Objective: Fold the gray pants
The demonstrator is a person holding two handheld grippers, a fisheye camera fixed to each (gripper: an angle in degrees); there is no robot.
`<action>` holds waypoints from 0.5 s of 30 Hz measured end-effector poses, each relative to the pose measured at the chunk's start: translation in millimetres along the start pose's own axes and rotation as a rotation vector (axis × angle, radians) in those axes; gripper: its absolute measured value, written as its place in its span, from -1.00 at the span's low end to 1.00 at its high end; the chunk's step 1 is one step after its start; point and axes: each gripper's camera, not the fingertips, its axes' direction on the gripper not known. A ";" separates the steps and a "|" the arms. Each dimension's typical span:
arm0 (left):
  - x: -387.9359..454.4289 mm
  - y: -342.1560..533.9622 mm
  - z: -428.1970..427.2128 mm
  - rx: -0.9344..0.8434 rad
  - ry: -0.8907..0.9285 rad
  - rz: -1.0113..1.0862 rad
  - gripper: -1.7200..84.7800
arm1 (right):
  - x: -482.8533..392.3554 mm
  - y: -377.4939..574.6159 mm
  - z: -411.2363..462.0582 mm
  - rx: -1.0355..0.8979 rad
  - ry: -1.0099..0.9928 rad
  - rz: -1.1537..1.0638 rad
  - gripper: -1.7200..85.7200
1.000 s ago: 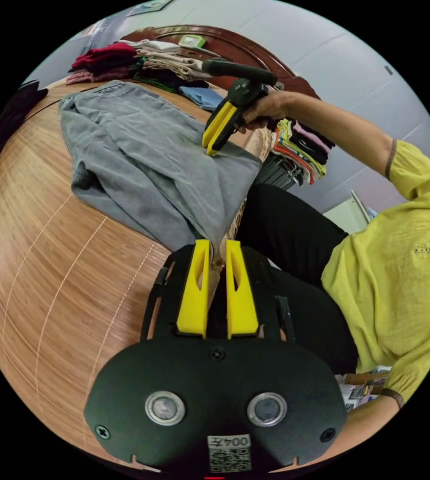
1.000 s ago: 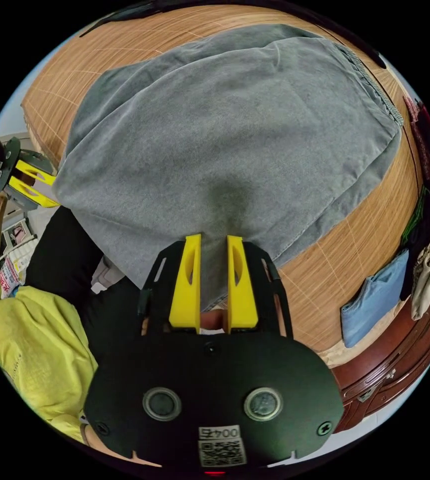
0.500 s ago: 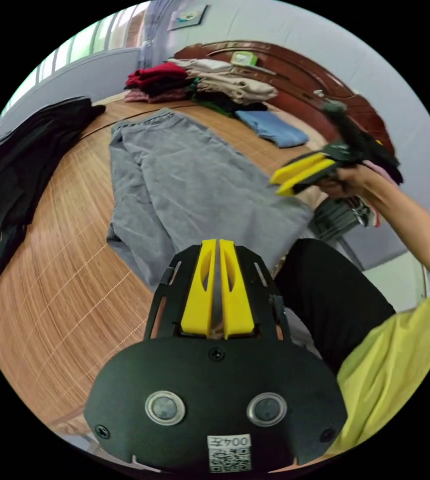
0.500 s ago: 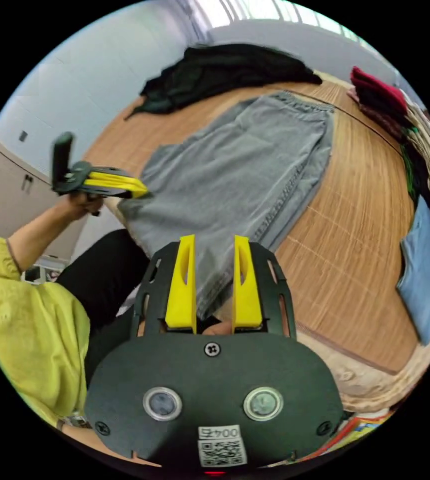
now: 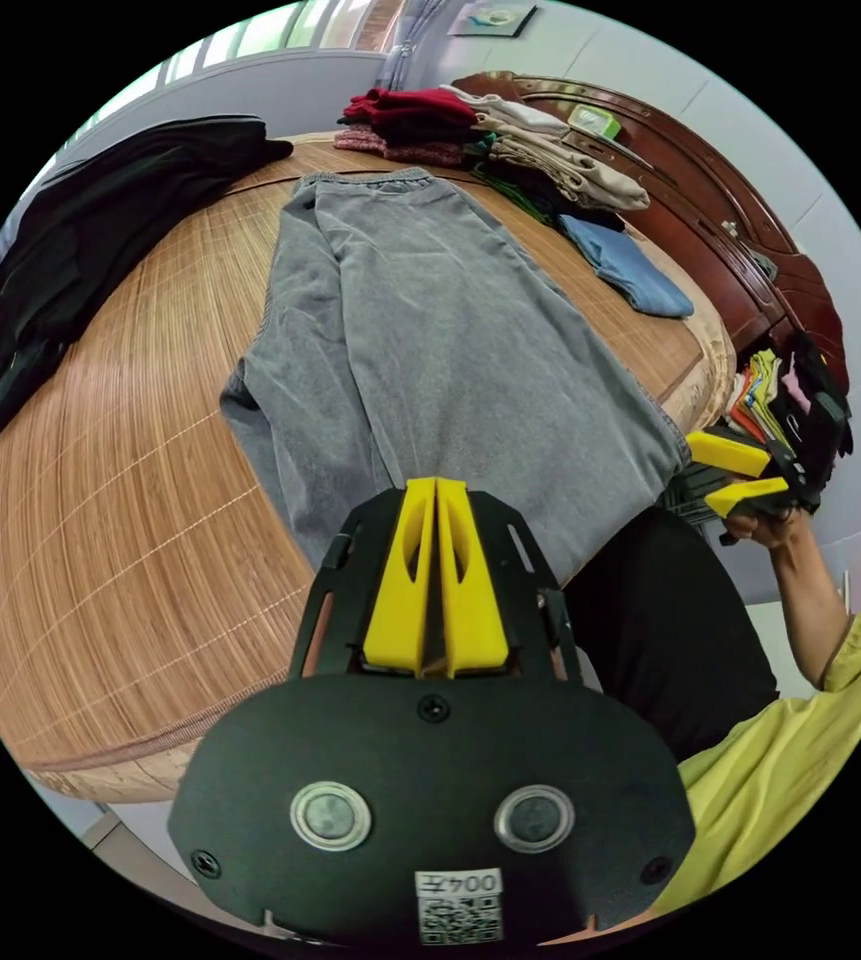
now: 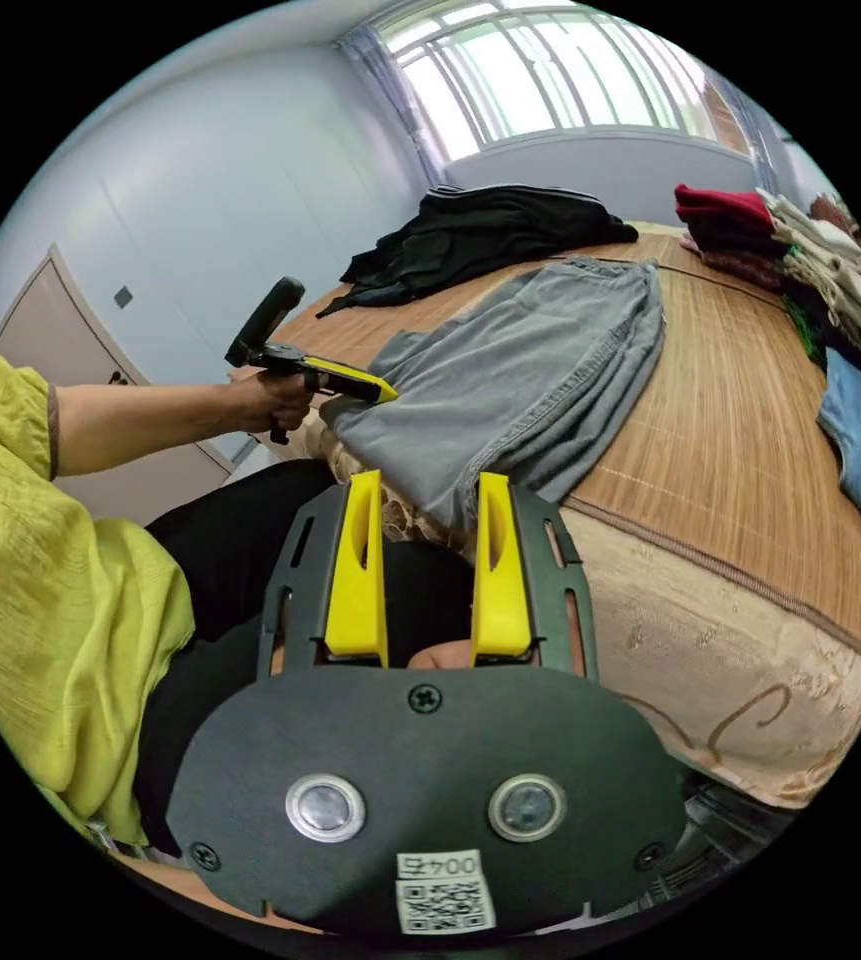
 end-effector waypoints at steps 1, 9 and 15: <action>3.0 0.4 0.7 0.002 -0.011 0.006 -0.96 | -5.8 -1.5 -1.6 0.000 -0.003 -0.028 -0.65; 10.8 1.2 5.1 0.010 -0.011 0.011 -0.96 | 16.6 2.8 -27.8 -0.045 -0.047 -0.104 -0.65; 12.8 1.4 7.4 0.019 0.006 0.005 -0.96 | 72.6 -18.4 -40.3 -0.074 -0.164 -0.089 -0.58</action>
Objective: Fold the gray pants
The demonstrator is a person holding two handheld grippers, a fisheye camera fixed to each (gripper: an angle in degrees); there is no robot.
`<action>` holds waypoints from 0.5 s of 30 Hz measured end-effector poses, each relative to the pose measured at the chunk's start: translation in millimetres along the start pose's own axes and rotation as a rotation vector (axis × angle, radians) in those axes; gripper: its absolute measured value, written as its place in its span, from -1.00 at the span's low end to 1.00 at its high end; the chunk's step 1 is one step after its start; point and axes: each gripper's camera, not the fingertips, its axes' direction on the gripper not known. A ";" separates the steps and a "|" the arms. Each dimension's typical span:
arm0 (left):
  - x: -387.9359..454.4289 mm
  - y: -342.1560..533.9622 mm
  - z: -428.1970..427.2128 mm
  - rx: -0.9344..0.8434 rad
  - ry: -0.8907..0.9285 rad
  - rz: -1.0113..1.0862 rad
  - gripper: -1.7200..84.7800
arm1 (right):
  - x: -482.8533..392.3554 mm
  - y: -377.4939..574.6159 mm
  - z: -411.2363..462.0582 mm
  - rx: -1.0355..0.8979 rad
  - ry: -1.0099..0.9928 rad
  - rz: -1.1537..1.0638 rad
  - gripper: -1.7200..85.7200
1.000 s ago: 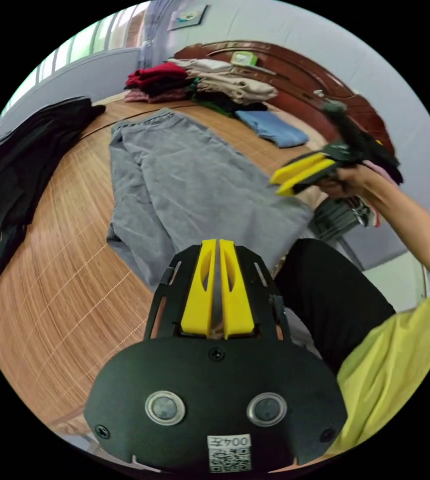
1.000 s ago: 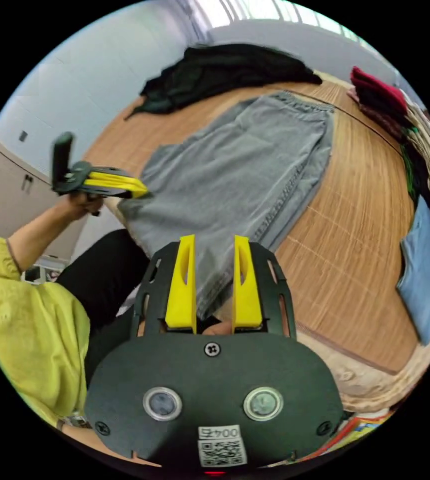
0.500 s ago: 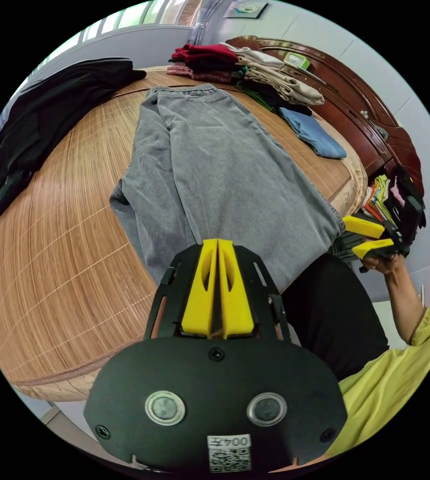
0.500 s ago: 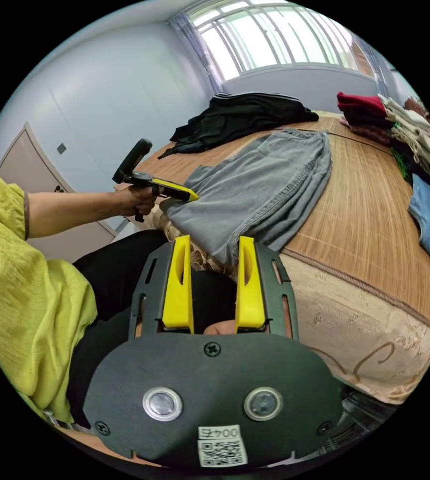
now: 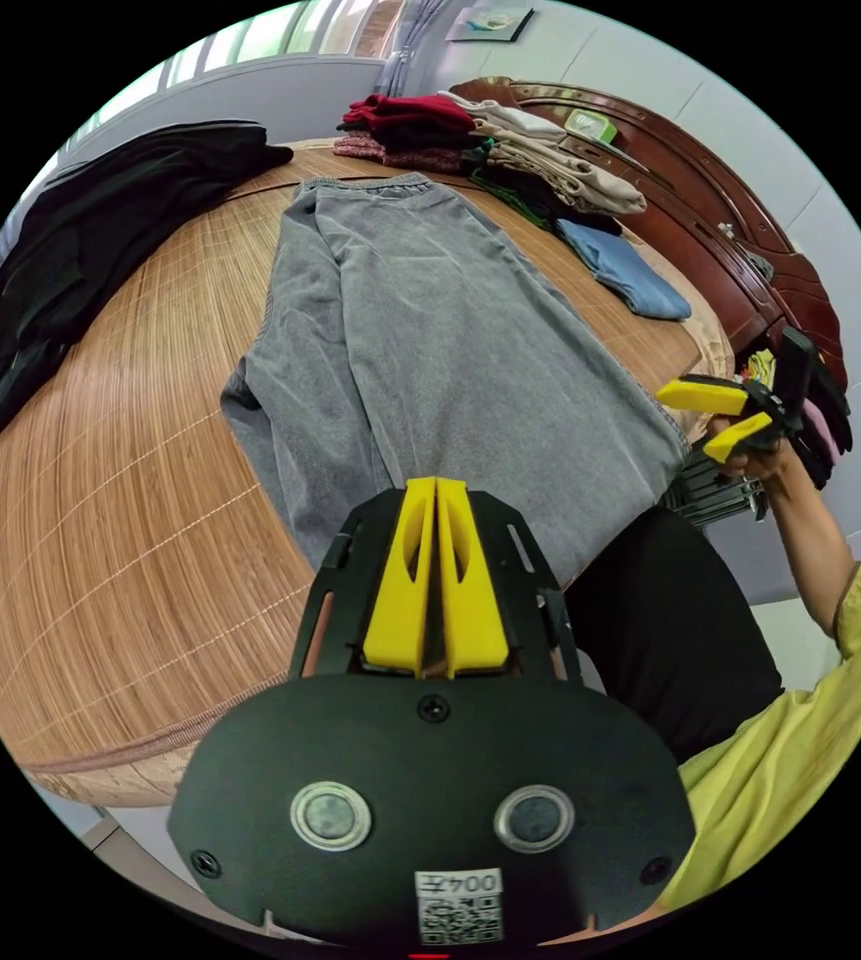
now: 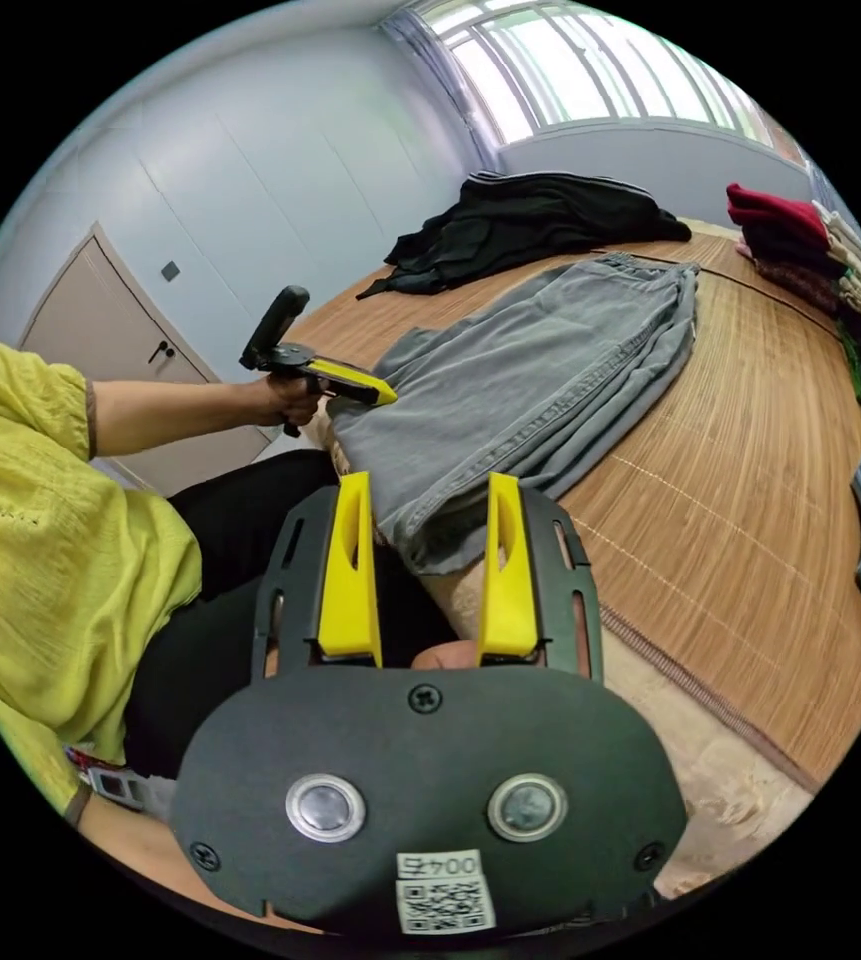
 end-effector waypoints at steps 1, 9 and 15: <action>0.2 -0.4 0.4 0.000 0.004 -0.001 -0.96 | 11.7 -4.3 0.1 -0.015 -0.024 0.011 -0.58; -0.3 -0.6 2.8 0.020 0.037 -0.019 -0.96 | 51.7 -23.5 1.3 -0.077 -0.057 0.053 -0.56; 1.5 -5.7 4.2 0.013 0.044 -0.026 -0.96 | 48.7 -23.6 3.6 -0.150 -0.302 0.021 -0.57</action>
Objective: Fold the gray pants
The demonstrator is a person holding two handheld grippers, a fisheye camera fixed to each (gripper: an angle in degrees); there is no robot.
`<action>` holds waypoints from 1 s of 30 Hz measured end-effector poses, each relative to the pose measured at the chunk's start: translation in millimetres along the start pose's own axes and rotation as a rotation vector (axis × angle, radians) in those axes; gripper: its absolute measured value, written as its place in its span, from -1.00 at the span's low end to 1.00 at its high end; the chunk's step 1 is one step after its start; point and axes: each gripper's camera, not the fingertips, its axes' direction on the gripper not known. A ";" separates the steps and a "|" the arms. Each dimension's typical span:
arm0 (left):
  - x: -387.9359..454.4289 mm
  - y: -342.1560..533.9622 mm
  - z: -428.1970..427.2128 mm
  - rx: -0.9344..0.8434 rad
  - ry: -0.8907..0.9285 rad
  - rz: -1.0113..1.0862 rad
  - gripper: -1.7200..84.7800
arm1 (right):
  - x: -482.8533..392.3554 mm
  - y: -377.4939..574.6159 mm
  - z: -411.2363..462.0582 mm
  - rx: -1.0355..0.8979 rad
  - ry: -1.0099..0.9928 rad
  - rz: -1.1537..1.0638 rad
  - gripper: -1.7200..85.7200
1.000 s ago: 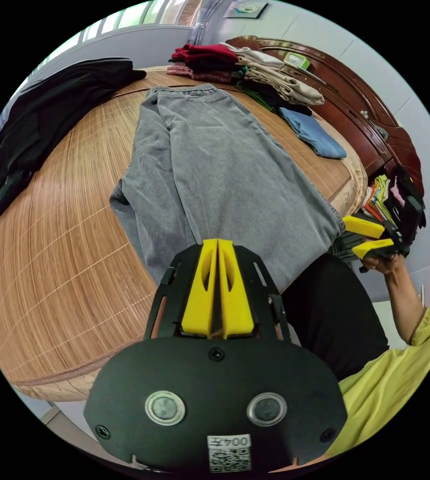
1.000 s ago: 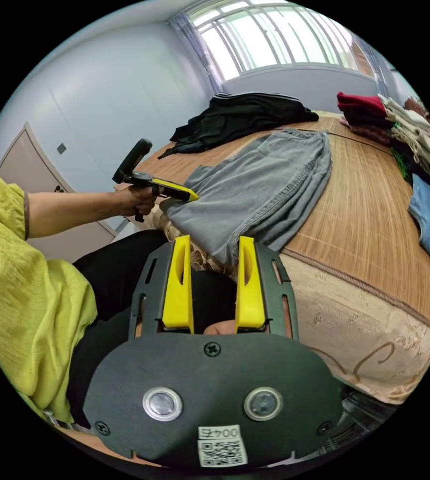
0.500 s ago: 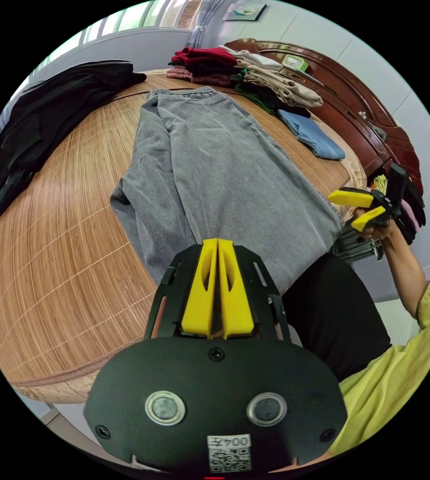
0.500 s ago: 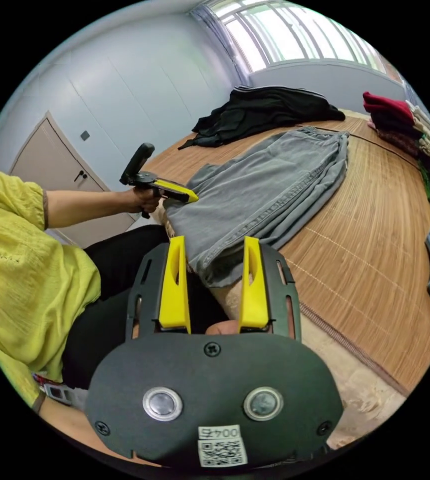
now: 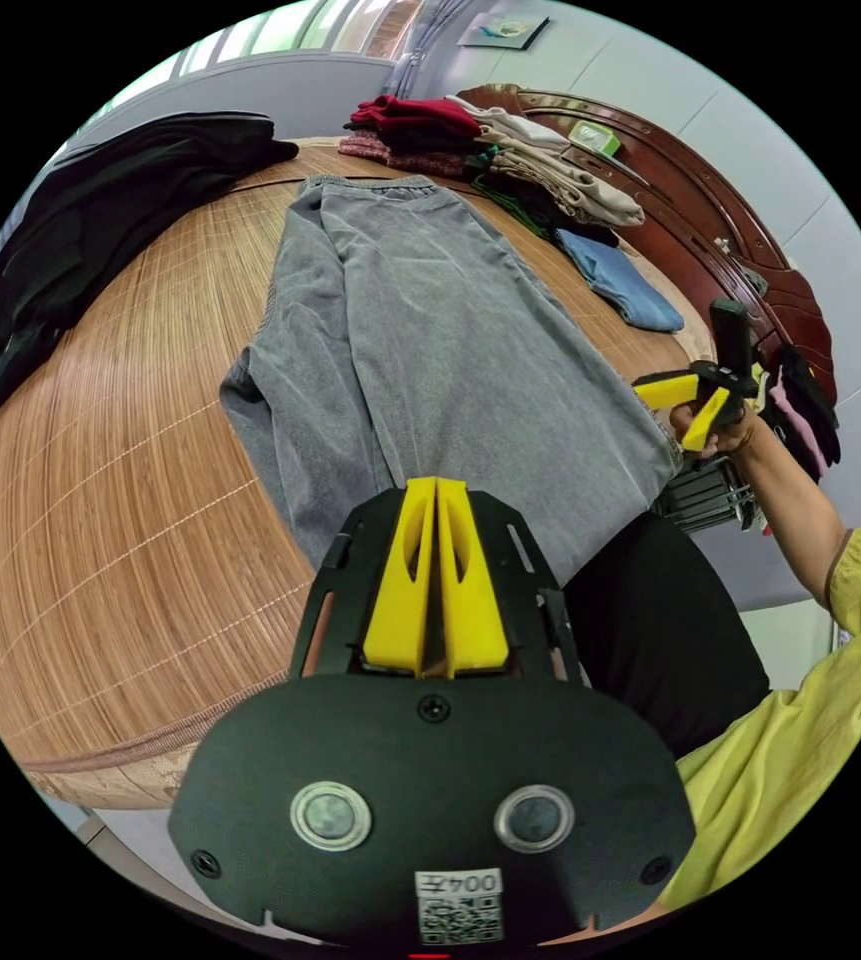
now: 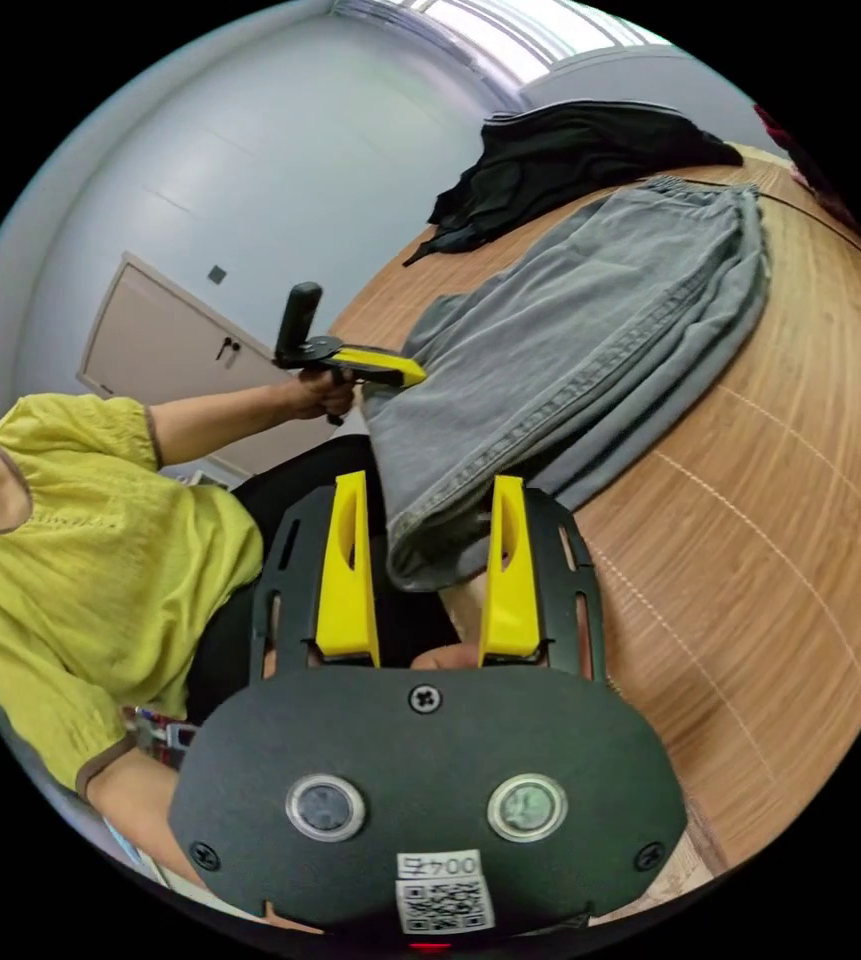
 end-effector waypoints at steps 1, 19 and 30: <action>0.3 -0.9 0.3 0.000 0.002 -0.003 -0.96 | -5.0 0.4 3.0 -0.031 -0.039 -0.028 -0.58; 5.5 -21.8 3.4 -0.006 -0.006 -0.008 -0.95 | -63.7 -20.7 53.2 -0.326 0.149 -0.198 -0.65; 24.4 -68.8 -28.1 0.009 0.089 -0.080 -0.76 | -94.2 -5.8 79.6 -0.140 0.398 -0.100 -0.64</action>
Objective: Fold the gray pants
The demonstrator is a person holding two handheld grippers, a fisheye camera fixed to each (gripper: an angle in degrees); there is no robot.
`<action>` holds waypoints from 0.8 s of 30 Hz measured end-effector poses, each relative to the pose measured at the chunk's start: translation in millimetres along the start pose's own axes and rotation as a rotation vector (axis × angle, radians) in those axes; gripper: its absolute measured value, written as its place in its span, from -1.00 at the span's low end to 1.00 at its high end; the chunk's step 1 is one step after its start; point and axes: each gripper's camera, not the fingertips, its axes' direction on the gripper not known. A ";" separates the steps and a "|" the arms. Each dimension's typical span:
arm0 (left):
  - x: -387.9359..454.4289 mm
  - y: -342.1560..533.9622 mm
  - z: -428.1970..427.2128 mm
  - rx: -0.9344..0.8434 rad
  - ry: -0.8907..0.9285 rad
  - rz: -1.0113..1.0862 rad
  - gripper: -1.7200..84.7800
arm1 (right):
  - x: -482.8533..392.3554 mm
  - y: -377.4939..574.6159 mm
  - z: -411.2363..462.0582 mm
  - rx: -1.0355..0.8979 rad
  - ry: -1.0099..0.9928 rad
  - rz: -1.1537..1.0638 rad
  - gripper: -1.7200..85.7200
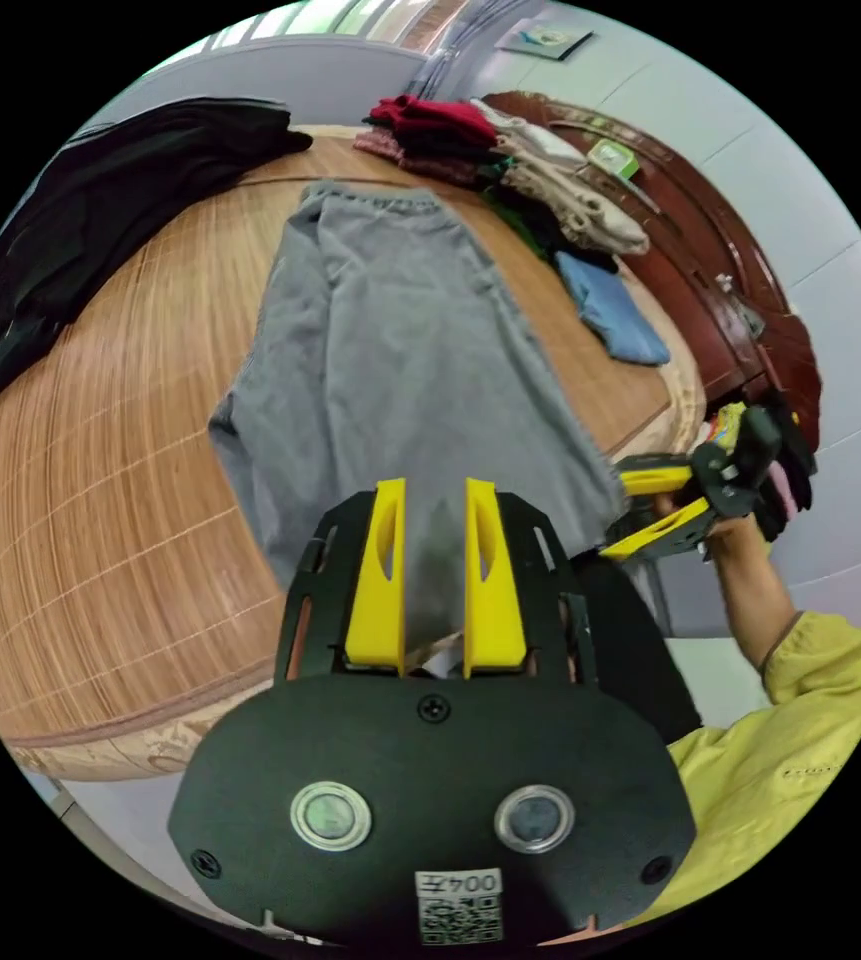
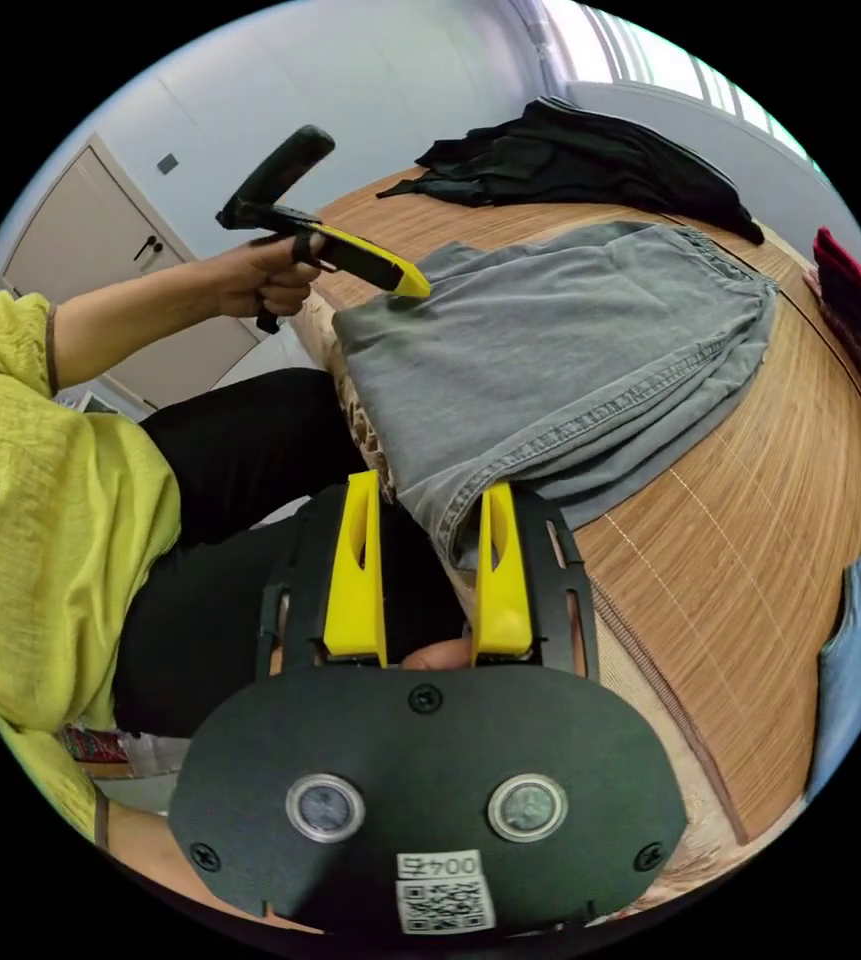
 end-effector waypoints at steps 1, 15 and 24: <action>14.7 -11.6 -3.6 0.015 0.023 0.026 -0.74 | -1.3 -0.9 -0.1 0.019 0.000 0.015 -0.64; 90.0 -85.9 94.2 -0.222 -0.019 0.077 -0.79 | -22.3 -32.5 15.0 -0.038 0.083 -0.026 -0.64; 66.2 -75.4 81.1 -0.133 0.048 0.051 -0.90 | 30.3 -14.7 -30.3 0.072 -0.073 -0.012 -0.53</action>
